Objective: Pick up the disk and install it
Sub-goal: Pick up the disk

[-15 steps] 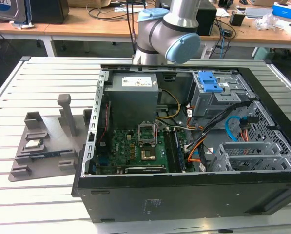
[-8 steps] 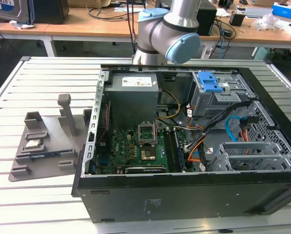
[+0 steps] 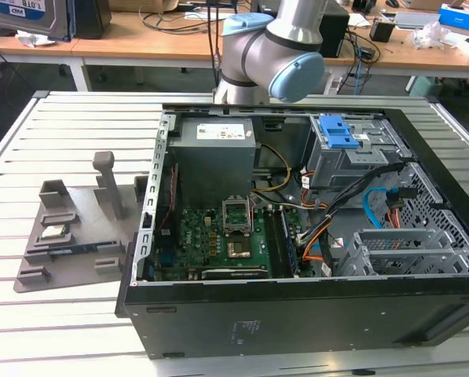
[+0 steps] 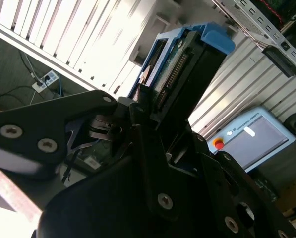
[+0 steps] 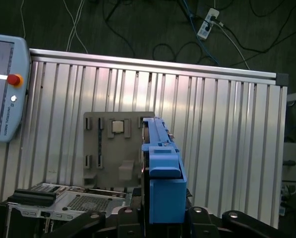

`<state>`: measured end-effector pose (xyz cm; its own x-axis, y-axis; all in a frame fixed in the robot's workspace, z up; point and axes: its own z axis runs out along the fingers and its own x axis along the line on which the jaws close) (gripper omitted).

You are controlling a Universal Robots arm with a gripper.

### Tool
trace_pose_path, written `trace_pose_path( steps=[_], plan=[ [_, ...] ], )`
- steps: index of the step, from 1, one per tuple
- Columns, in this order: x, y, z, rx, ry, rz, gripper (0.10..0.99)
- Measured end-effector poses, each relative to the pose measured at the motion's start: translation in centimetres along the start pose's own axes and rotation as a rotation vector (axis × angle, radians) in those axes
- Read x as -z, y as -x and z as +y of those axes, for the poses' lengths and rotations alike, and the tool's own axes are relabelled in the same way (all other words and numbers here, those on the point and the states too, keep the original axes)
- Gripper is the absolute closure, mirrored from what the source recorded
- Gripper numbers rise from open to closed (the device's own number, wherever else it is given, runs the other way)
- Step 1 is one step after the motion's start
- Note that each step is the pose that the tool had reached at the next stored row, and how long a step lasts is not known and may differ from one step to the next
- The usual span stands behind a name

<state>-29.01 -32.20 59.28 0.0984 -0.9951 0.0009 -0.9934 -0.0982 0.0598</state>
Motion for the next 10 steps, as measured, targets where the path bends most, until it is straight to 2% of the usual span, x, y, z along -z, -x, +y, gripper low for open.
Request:
trace_pose_path(
  steps=[5, 10],
  plan=[
    [-0.89, -0.11, -1.15, 0.0, 0.0, 0.0002, 0.718],
    [-1.36, -0.17, -1.81, 0.0, 0.0, 0.0001, 0.718]
  ],
)
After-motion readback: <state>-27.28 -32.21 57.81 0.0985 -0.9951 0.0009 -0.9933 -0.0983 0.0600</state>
